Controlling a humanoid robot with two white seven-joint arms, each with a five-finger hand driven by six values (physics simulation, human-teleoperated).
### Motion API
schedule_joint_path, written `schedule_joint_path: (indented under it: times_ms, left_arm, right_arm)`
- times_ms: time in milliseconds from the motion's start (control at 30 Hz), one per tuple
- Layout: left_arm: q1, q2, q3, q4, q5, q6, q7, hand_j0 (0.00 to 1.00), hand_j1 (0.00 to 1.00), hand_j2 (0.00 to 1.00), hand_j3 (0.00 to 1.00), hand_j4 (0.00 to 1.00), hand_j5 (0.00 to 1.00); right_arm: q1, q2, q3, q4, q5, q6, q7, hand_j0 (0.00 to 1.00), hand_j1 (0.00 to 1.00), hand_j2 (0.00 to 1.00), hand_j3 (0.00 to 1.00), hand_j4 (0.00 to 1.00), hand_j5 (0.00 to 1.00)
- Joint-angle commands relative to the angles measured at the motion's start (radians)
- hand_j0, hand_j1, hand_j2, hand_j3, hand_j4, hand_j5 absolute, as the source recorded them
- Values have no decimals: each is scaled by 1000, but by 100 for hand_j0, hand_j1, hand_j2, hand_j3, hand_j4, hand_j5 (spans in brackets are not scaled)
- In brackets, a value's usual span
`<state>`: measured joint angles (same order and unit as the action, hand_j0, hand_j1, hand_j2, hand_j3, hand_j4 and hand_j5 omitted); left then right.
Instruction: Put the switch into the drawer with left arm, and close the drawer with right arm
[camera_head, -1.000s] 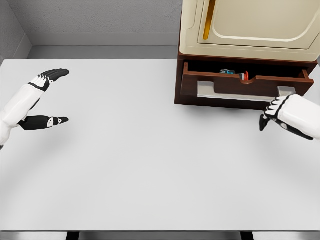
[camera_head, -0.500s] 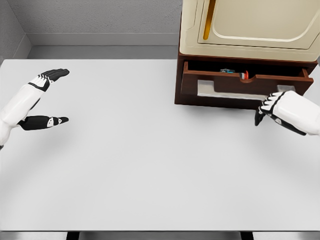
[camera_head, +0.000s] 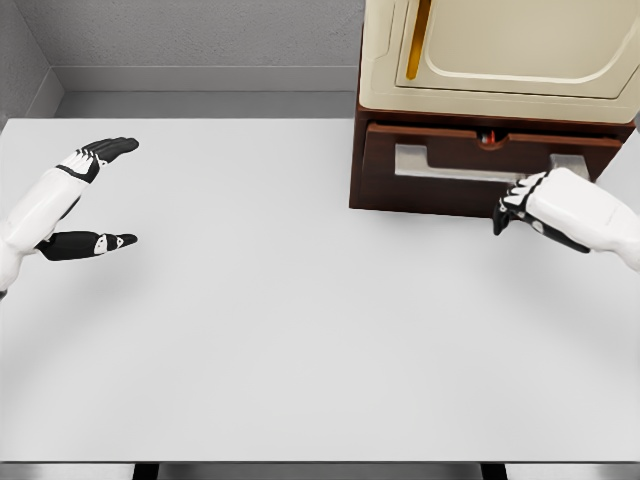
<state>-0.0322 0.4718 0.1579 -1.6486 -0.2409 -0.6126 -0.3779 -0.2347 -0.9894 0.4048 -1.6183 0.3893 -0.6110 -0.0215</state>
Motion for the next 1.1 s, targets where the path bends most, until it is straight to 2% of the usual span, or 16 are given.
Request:
schedule_joint_path:
  times_ms: [0,233,367,767,833,933,1000,1067]
  left_arm:
    - [0,1,0,0,8,2,1,100,100,100,100,100,100]
    - [2,1,0,-14,8,2,1,100,100,100,100,100,100]
    - [2,1,0,-14,8,2,1,100,100,100,100,100,100]
    - [6,1,0,-16,8,2,1,100,100,100,100,100,100]
    - [9,1,0,-16,8,2,1,100,100,100,100,100,100]
    - [20,1,8,-25,8,2,1,100,100,100,100,100,100]
    - [51,1,38,-45,8,2,1,100,100,100,100,100,100]
    - [72,1,61,-54,9,2,1,100,100,100,100,100,100]
  right_arm:
    - [0,5,9,12,-1,0,0,28,28,28,28,28,28]
    - [-35,20,17,37,0,0,0,28,28,28,28,28,28]
    - [-80,26,65,60,-1,0,0,28,28,28,28,28,28]
    - [-100,31,66,61,-1,0,0,28,28,28,28,28,28]
    - [-87,14,65,54,-6,0,-1,28,28,28,28,28,28]
    - [-15,-110,58,-46,-10,0,-6,29,29,29,29,29,29]
    - [-2,-123,55,-49,-10,0,-6,29,29,29,29,29,29]
    - [23,-170,54,-49,-12,0,-8,29,29,29,29,29,29]
